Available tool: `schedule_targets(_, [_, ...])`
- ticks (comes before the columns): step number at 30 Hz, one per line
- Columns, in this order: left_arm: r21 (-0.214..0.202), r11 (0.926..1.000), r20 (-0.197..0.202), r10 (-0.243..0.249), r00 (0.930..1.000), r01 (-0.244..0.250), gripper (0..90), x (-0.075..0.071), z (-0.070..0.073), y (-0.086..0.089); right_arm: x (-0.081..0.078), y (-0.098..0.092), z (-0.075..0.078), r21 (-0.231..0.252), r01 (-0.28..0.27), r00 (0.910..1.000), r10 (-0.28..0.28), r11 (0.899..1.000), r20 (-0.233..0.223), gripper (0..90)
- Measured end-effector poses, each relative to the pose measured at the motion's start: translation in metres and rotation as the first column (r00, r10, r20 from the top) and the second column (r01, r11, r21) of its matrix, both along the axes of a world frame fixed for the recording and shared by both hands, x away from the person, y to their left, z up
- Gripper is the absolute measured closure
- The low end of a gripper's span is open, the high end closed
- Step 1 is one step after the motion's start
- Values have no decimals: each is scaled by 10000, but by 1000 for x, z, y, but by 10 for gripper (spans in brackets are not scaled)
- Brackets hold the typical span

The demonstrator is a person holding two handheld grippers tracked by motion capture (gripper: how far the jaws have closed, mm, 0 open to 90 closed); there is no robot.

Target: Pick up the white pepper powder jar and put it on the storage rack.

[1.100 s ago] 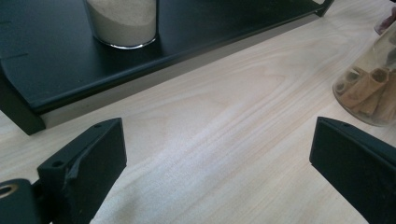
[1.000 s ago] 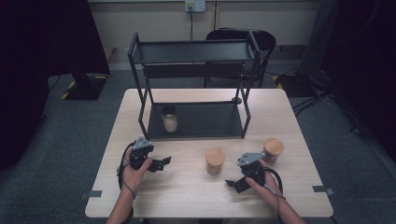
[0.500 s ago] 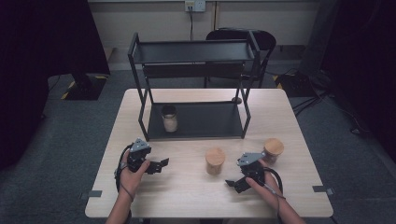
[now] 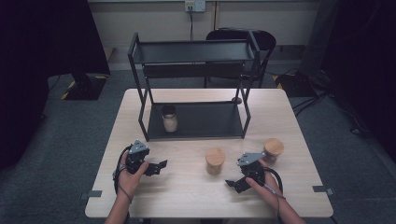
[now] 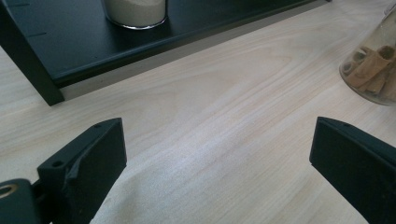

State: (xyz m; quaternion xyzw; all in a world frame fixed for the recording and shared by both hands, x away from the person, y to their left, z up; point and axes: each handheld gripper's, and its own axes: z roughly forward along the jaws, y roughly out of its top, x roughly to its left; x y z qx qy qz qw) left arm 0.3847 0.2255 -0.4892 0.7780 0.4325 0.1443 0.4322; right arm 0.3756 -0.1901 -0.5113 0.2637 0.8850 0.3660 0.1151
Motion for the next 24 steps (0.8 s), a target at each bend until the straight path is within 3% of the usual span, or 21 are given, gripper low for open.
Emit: schedule_targets(24, [-41, 9996, -24, 265, 9996, -265, 35, -12, -6, 19, 0, 0, 0, 0, 2, 10000, -2, 10000, -2, 0])
